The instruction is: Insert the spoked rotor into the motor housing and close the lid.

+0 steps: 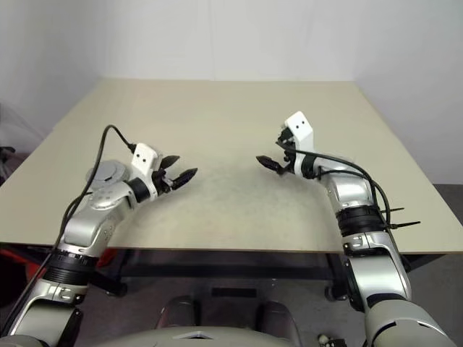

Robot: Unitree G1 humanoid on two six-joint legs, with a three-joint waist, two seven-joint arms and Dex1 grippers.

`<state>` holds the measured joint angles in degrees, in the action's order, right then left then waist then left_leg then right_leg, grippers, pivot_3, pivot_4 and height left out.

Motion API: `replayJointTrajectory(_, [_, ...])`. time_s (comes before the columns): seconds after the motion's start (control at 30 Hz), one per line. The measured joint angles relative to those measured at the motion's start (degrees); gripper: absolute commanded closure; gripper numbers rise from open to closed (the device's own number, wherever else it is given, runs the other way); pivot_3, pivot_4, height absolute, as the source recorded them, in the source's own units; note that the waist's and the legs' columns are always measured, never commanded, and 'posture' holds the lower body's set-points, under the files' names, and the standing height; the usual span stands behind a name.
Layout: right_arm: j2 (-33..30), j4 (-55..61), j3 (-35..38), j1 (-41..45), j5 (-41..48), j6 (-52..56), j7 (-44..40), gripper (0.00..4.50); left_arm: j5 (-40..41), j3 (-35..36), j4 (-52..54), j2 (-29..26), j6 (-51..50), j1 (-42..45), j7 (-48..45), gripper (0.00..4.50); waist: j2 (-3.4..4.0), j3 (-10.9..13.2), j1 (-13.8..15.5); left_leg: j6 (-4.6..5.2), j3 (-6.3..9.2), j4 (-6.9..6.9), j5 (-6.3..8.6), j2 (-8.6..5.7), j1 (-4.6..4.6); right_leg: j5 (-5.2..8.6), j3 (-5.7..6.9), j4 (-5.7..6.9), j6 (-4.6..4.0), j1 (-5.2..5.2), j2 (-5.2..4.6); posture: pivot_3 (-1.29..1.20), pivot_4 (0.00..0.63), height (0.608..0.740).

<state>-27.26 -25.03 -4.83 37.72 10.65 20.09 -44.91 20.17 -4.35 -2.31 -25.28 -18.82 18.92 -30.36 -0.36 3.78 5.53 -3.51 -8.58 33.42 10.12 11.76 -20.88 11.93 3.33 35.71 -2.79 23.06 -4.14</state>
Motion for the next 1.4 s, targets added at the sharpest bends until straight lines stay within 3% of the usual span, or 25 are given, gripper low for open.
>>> replayJointTrajectory(0.33, [1.08, -1.31, 0.06, -0.95, -1.16, -2.27, 0.04, 0.00, -5.09, -0.89, -3.61, 4.83, 2.69, 1.59, -0.62, 0.72, 0.01, 0.00, 0.11, 0.39, 0.01, 0.20, 0.12, 0.03, 0.03, -0.04, 0.02, 0.01, -0.07, 0.01, -0.02, 0.00, 0.000, 0.740])
replayJointTrajectory(1.23, [2.23, 0.57, 3.25, -2.83, -0.54, -1.96, 1.60, 0.00, -6.97, 0.18, -3.85, 8.52, 2.86, 5.33, -0.87, 0.72, 0.05, 0.00, 0.12, 0.63, 0.01, 0.56, 0.26, 0.04, -0.04, -0.05, 0.02, 0.06, -0.06, -0.01, -0.05, 0.00, 0.000, 0.740])
replayJointTrajectory(1.4, [3.15, 0.37, 4.91, -2.53, -0.54, -2.31, 5.16, 0.00, -7.84, 0.14, -5.78, 9.00, 3.45, 6.24, -0.92, 0.72, 0.05, 0.00, 0.11, 0.63, 0.01, 0.57, 0.26, 0.03, -0.04, -0.05, 0.02, 0.07, -0.05, -0.01, -0.05, 0.00, 0.000, 0.740])
